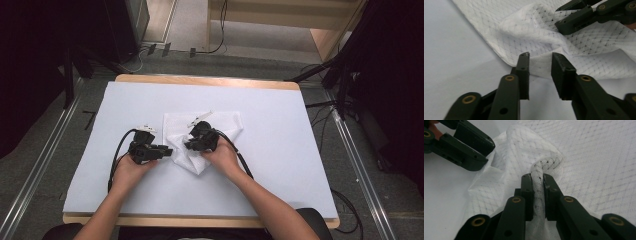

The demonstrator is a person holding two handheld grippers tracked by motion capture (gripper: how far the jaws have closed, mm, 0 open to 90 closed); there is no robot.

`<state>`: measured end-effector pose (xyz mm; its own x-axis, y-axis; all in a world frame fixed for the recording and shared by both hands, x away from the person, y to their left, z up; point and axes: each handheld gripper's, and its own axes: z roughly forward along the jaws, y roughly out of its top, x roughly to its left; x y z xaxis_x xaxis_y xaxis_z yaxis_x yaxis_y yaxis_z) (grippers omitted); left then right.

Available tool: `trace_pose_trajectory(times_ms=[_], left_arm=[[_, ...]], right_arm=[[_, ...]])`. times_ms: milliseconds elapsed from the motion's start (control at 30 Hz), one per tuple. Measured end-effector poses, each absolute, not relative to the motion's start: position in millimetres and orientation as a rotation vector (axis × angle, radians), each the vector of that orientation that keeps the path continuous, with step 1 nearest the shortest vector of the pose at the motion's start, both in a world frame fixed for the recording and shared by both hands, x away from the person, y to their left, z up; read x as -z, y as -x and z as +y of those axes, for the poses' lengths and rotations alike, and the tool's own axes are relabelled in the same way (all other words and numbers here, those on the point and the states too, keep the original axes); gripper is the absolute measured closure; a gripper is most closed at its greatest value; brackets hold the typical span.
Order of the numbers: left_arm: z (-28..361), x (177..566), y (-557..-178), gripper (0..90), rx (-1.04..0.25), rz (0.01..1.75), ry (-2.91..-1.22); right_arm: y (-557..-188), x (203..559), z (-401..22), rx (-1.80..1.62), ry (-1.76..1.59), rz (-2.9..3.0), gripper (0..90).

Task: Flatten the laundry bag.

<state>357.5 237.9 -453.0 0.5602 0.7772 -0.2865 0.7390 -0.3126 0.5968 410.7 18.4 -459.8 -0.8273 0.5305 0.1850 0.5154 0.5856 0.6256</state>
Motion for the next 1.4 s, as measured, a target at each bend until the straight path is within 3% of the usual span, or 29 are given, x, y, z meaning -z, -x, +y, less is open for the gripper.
trace_pose_trajectory(times_ms=[200, 533, 900, 1400], left_arm=[[228.0, 445.7, -355.3, 89.8, -0.077, 1.176, -2.068], [222.1, 458.3, -361.5, 90.0, -0.042, 1.192, -2.111], [223.6, 458.9, -361.9, 90.0, -0.050, 1.191, -2.109], [224.1, 459.1, -363.3, 90.0, -0.061, 1.160, -2.129]], right_arm=[[-409.2, 458.9, 20.0, -1.079, -0.910, 2.772, 86.9], [-406.6, 446.6, 14.1, -1.137, -0.931, 2.751, 88.6], [-384.2, 416.5, -26.4, -1.259, -0.937, 2.681, 88.4], [-341.6, 420.0, -78.5, -1.281, -0.990, 2.655, 88.6]])
